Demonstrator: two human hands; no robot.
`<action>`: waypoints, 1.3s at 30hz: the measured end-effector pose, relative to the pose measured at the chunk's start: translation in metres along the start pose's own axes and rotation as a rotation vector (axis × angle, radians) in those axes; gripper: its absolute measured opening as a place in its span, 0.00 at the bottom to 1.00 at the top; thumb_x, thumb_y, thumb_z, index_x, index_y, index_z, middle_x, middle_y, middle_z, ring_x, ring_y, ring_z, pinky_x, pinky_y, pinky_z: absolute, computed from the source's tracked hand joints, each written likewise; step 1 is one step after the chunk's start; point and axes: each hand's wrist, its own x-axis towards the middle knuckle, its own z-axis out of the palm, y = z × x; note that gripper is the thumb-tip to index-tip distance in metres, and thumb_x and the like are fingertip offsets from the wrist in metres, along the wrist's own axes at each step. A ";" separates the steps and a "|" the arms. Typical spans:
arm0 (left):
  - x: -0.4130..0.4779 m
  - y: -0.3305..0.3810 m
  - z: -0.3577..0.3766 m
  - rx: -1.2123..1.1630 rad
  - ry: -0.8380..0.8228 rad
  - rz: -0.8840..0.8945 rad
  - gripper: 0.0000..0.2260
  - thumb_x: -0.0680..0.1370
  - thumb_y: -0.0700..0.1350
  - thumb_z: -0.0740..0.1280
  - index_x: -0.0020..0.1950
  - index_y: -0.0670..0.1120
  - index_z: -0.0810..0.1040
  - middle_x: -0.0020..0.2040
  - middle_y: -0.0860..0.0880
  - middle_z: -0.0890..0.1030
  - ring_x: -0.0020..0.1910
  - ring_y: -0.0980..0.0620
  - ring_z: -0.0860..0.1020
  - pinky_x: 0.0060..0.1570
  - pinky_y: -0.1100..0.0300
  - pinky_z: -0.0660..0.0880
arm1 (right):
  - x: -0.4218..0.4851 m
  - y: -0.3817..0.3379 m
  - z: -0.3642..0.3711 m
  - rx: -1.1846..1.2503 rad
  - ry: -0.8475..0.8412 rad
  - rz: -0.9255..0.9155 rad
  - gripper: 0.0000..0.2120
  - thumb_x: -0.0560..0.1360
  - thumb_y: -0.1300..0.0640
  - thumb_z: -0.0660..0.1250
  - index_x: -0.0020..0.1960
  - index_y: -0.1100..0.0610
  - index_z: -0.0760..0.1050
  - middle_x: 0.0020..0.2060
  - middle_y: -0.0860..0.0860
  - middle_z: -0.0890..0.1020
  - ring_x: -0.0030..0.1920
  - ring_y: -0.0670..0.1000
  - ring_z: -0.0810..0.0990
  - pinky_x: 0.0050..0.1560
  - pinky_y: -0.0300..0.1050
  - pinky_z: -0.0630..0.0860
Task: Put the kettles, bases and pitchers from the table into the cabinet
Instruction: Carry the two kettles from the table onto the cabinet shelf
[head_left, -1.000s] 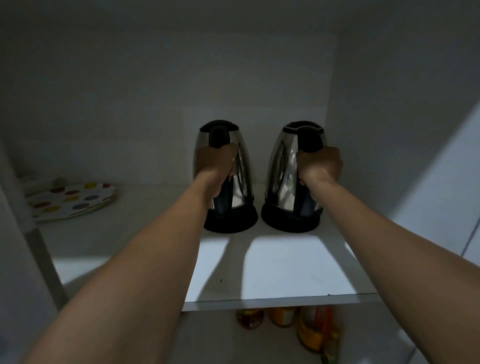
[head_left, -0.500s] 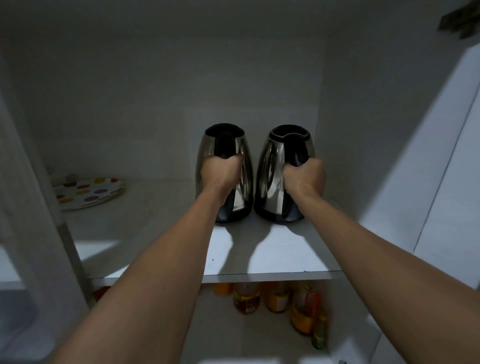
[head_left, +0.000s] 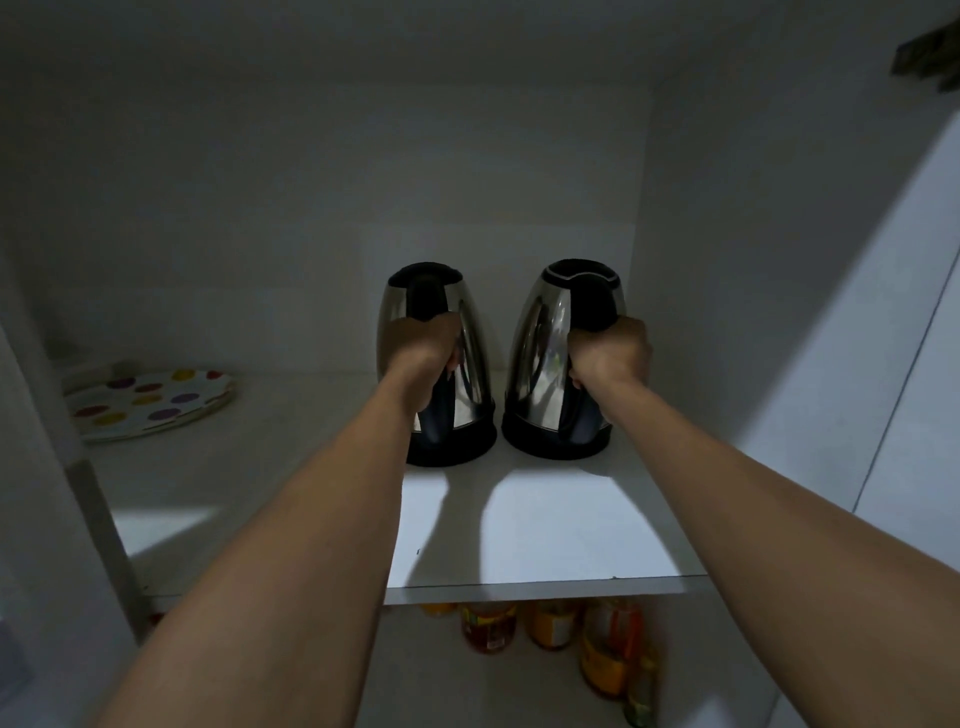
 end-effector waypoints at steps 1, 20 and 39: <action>0.003 0.001 0.000 0.002 -0.001 -0.013 0.12 0.73 0.40 0.64 0.29 0.43 0.70 0.23 0.46 0.72 0.19 0.52 0.69 0.27 0.62 0.69 | 0.001 0.000 0.002 -0.005 0.009 -0.005 0.13 0.67 0.56 0.65 0.45 0.63 0.81 0.39 0.62 0.85 0.40 0.63 0.85 0.37 0.51 0.81; -0.012 -0.109 -0.005 0.236 0.216 0.086 0.23 0.71 0.44 0.73 0.65 0.45 0.73 0.50 0.49 0.78 0.47 0.47 0.77 0.44 0.60 0.71 | -0.012 0.090 0.038 -0.079 0.021 0.068 0.28 0.66 0.52 0.79 0.61 0.57 0.73 0.59 0.62 0.73 0.54 0.64 0.77 0.60 0.50 0.74; 0.088 -0.133 0.077 0.261 0.231 0.080 0.23 0.73 0.44 0.73 0.64 0.40 0.70 0.58 0.36 0.78 0.59 0.36 0.77 0.54 0.46 0.75 | 0.091 0.119 0.056 -0.060 0.053 0.041 0.35 0.66 0.56 0.80 0.69 0.59 0.71 0.63 0.60 0.79 0.63 0.60 0.77 0.56 0.51 0.75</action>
